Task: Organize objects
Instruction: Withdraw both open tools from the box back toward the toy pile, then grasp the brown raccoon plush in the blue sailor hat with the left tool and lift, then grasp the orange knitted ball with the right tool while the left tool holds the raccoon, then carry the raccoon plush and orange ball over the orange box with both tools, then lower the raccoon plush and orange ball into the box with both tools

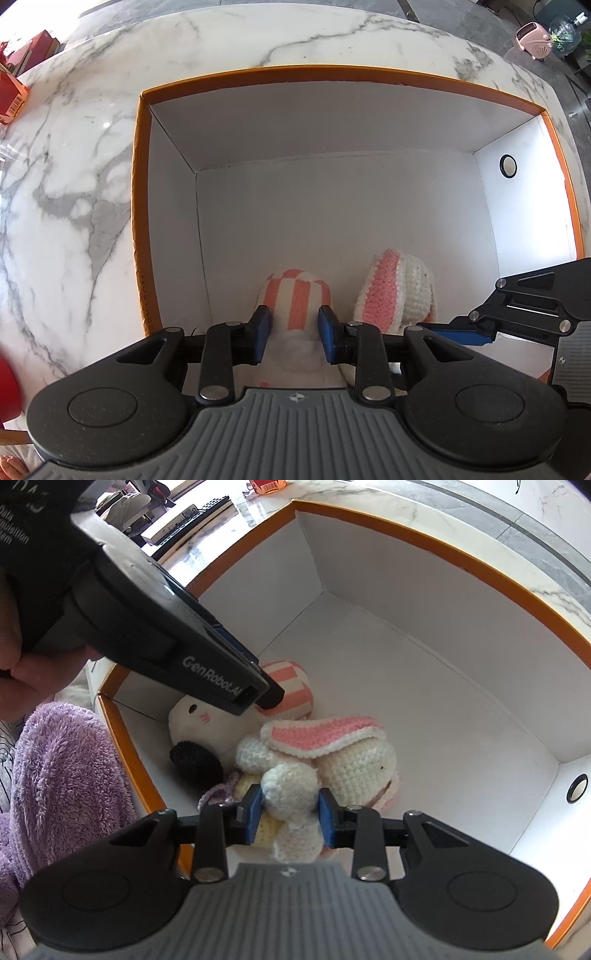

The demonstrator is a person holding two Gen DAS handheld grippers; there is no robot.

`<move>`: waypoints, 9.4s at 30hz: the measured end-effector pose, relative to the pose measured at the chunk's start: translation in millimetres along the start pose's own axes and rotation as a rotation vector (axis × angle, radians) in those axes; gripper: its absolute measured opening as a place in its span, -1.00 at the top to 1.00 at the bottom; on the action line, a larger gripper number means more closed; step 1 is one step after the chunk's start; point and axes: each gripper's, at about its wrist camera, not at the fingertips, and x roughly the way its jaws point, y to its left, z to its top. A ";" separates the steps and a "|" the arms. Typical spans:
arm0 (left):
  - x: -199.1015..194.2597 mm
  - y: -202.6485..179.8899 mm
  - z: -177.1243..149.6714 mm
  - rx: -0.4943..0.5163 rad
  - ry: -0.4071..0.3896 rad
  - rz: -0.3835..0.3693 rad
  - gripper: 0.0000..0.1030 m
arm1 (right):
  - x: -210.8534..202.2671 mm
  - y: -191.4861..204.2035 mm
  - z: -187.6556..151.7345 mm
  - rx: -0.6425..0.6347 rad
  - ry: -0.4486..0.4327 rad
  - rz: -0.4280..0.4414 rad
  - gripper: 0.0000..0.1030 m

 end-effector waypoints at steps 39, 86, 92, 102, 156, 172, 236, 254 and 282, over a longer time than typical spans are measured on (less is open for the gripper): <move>-29.5 -63.6 -267.2 0.889 -0.433 0.001 -0.19 | -37.0 124.0 -194.5 0.421 -0.426 -0.244 0.12; -16.4 -34.9 -295.4 0.585 -0.589 0.062 0.34 | -27.3 125.5 -177.8 0.460 -0.507 -0.245 0.22; -45.3 -14.7 -276.2 0.427 -0.631 0.007 0.37 | -28.1 127.8 -167.9 0.461 -0.517 -0.262 0.19; -76.0 44.2 -264.8 0.194 -0.727 0.048 0.39 | -7.5 145.0 -123.2 0.367 -0.502 -0.175 0.19; 7.4 96.7 -179.0 0.047 -0.339 0.283 0.25 | 64.9 128.8 -73.2 0.372 -0.317 -0.170 0.04; -33.6 94.8 -216.9 -0.056 -0.473 0.151 0.96 | 9.5 119.4 -122.9 0.417 -0.414 -0.183 0.16; -33.8 -30.0 -66.2 0.721 -0.448 0.319 0.96 | -49.3 -28.0 -34.5 0.456 -0.519 -0.251 0.16; 4.7 -27.2 -80.5 1.065 -0.268 0.490 0.95 | -32.0 -13.9 -13.0 0.407 -0.482 -0.200 0.15; -21.5 -15.5 -50.2 0.716 -0.191 0.176 0.69 | -8.8 -37.2 -3.0 0.536 -0.429 -0.107 0.16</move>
